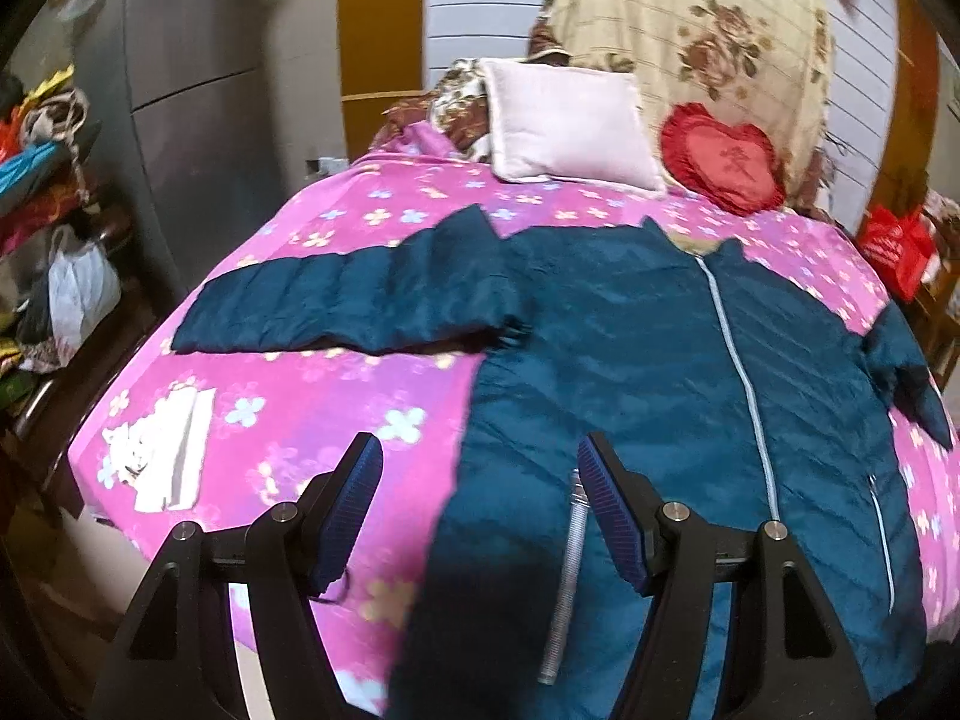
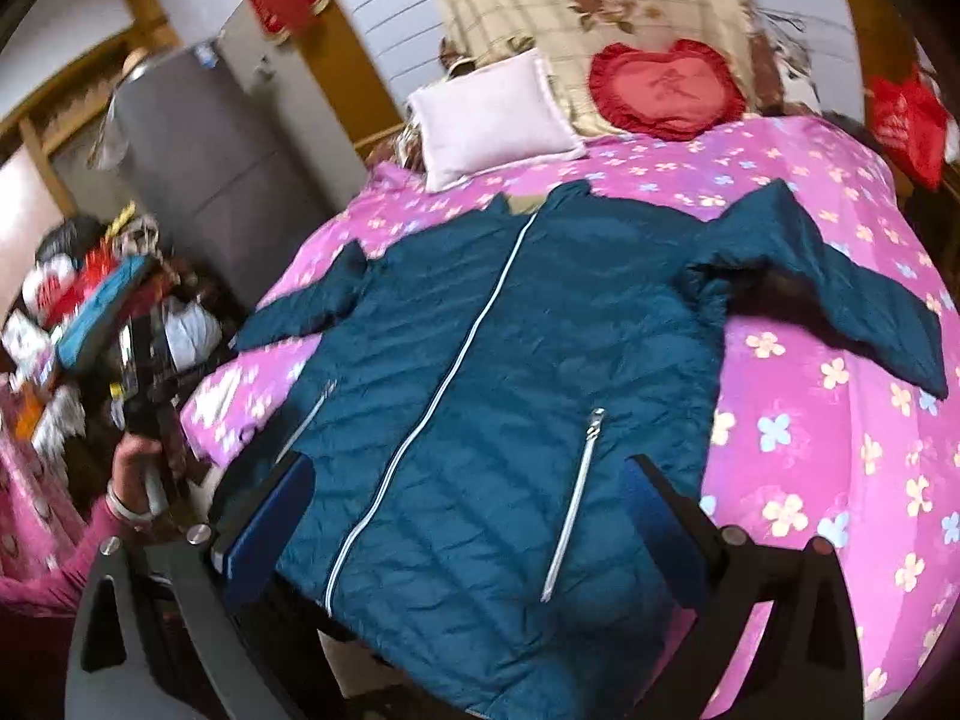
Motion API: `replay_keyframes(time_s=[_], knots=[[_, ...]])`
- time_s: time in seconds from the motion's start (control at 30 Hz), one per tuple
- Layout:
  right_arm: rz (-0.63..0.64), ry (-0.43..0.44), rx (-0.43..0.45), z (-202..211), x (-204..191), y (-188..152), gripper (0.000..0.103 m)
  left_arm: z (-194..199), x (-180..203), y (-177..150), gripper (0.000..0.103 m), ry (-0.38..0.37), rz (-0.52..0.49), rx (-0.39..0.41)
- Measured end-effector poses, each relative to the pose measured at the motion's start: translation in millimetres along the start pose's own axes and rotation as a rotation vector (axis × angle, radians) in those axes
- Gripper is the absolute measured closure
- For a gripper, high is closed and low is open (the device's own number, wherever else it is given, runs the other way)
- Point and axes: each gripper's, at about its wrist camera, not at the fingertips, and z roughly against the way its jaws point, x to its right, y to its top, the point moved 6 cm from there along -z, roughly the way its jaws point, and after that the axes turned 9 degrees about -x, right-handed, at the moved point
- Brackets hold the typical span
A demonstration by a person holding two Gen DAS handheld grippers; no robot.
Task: Fold large clothes
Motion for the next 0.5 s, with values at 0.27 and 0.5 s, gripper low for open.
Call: replay_keyframes(time_s=[0.27, 0.5], knots=[[-0.039, -0.130, 0.053, -37.0, -6.9, 21.5, 0.000, 6.2, 53.8, -16.9, 0.059, 0.007, -0.052, 0.043], [-0.045, -0.263, 0.081, -75.1, -7.1, 27.4, 0.000, 3.4, 83.2, -22.7, 0.059, 0.020, -0.071, 0.071]])
